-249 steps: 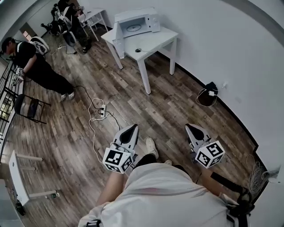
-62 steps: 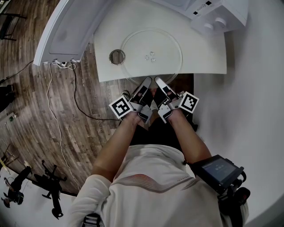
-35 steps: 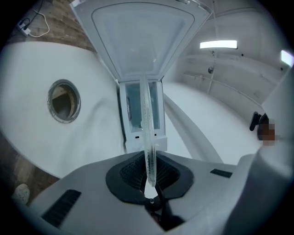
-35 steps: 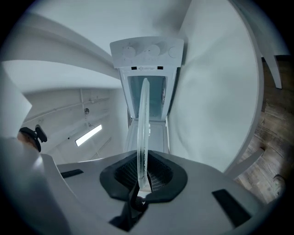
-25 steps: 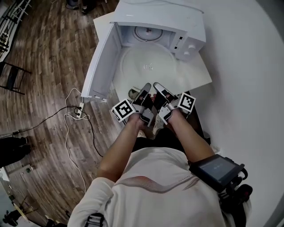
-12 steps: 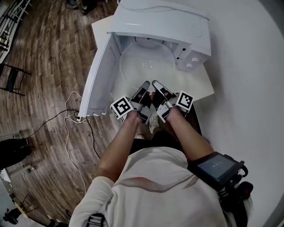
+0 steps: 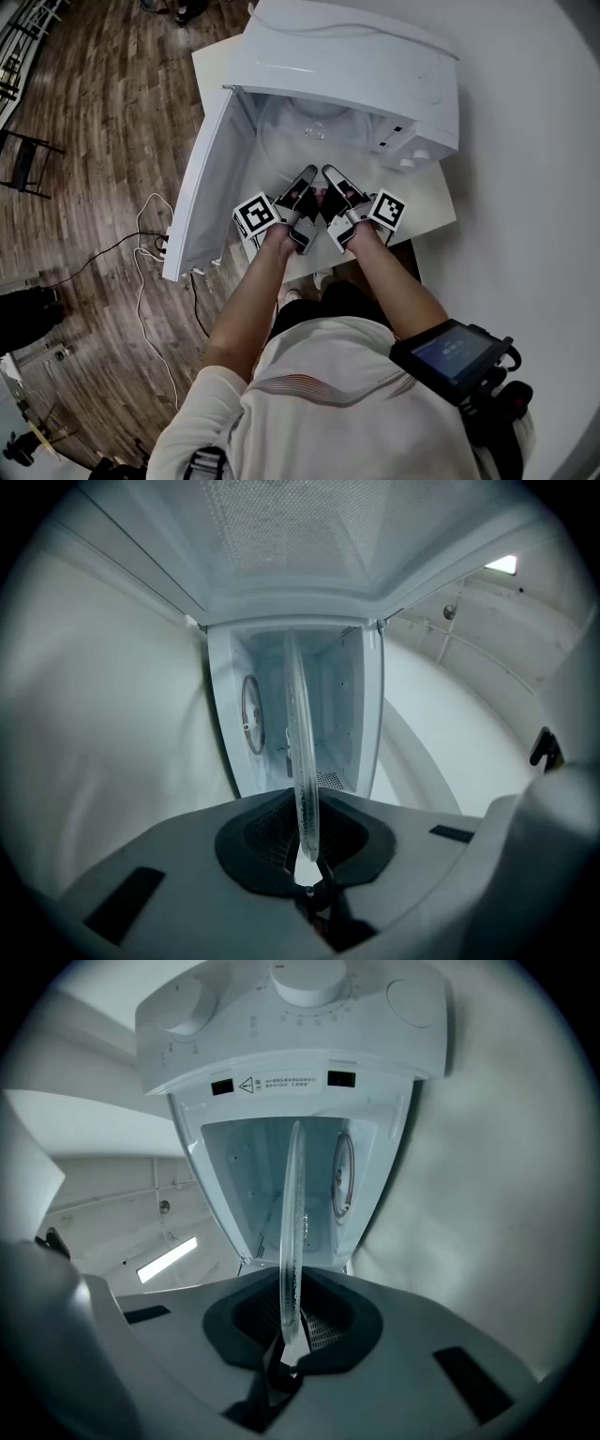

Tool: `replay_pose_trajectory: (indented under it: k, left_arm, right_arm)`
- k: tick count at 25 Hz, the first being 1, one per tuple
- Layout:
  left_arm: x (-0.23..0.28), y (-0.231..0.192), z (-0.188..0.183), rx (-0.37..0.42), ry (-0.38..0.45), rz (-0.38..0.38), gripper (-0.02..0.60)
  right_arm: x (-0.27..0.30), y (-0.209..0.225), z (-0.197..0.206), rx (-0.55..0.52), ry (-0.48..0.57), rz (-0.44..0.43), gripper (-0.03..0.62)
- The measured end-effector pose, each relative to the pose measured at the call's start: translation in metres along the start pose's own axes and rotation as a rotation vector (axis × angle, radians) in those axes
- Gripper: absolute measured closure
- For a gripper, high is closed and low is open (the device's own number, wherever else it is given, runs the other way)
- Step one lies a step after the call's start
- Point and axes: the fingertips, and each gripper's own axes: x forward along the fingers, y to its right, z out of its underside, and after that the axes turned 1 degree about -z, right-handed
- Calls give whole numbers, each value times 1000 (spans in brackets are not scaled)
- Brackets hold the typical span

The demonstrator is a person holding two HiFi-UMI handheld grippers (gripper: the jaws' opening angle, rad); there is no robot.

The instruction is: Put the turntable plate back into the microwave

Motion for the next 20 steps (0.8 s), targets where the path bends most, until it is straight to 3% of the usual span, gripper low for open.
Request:
replay_pose_trajectory:
  k: [10, 20]
  left_arm:
    - [11, -10, -8, -7, -32, -15, 545]
    - [22, -22, -10, -27, -63, -64, 541]
  right_arm:
    - [8, 8, -10, 0, 40, 21, 565]
    - [8, 22, -19, 37, 80, 96, 565]
